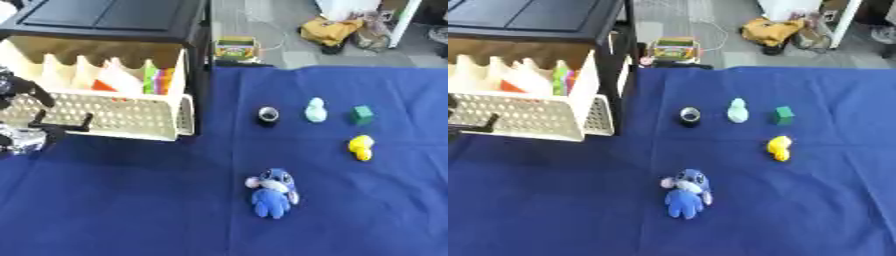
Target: Pick up objects from table and place into drawer.
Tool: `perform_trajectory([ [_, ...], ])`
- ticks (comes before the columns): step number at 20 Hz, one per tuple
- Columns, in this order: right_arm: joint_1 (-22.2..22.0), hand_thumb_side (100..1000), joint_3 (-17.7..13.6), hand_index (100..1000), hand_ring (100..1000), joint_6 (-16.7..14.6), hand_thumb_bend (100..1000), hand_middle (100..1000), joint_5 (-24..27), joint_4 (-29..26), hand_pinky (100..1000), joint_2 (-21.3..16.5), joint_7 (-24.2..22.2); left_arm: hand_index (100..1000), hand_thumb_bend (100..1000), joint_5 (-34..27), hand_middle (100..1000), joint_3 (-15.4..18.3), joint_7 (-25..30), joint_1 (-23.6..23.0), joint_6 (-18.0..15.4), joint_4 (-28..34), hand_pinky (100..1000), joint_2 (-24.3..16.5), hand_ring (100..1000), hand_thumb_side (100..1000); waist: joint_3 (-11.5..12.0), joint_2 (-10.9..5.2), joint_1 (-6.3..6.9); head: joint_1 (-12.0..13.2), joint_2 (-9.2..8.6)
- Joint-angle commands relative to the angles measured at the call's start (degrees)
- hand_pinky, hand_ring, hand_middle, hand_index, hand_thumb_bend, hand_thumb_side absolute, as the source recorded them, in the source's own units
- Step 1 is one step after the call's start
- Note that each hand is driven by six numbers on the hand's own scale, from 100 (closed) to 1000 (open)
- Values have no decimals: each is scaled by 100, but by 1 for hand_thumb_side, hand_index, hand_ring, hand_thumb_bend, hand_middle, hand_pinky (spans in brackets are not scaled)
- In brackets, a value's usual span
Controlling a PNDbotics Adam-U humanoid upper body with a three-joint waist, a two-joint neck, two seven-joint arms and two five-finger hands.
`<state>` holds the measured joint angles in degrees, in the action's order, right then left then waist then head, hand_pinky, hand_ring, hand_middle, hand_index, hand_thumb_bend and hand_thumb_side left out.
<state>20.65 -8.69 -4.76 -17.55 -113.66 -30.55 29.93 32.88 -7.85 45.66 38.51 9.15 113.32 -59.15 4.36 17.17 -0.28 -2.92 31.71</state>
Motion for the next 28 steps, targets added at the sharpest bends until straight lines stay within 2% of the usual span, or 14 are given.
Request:
perform_trajectory([
  [1,49,1000,-28,776,619,247,419,564,-121,-93,580,-360,-4,902,227,-335,100,301,-404,168,49,122,100,-36,100,938,27,-143,-5,-39,57],
  [3,81,1000,42,785,641,475,413,585,-238,-93,592,-590,-86,902,143,-603,100,394,-786,218,127,126,100,70,100,947,48,-179,-19,-60,94],
  [6,175,1000,192,796,660,764,418,607,-408,-93,606,-976,-303,899,100,-1140,100,519,-1525,281,214,127,100,258,100,967,75,-246,-41,-94,148],
  [13,469,1000,596,833,683,1160,476,647,-741,-93,617,-1685,-1182,895,124,-2070,100,593,-3131,248,283,127,100,399,100,947,87,-364,-61,-136,251],
  [15,585,1000,744,850,698,1175,507,673,-874,-93,627,-1883,-1542,901,140,-2229,100,596,-3554,243,285,127,100,430,100,932,86,-388,-67,-145,276],
  [16,647,1000,813,861,708,1169,527,690,-937,-93,633,-1970,-1729,908,111,-2301,100,594,-3769,247,263,127,107,454,100,945,85,-399,-69,-150,284],
  [20,925,1000,1087,899,726,1073,575,723,-1157,-93,647,-2290,-2458,925,100,-2677,100,607,-4843,285,-68,127,111,646,100,933,88,-441,-85,-179,310],
  [22,1050,1000,1236,907,735,995,597,738,-1222,-93,654,-2414,-2793,940,100,-2874,100,598,-5301,257,-241,127,172,721,100,946,86,-455,-91,-184,315],
  [25,1247,1000,1488,914,746,889,633,755,-1286,-93,663,-2565,-3249,954,100,-3115,202,592,-5808,199,-390,127,306,837,100,968,97,-487,-103,-198,333],
  [28,1429,974,1745,927,753,820,659,774,-1352,-93,670,-2623,-3723,948,100,-3240,251,562,-6082,141,-430,127,359,987,100,979,115,-523,-109,-213,331],
])
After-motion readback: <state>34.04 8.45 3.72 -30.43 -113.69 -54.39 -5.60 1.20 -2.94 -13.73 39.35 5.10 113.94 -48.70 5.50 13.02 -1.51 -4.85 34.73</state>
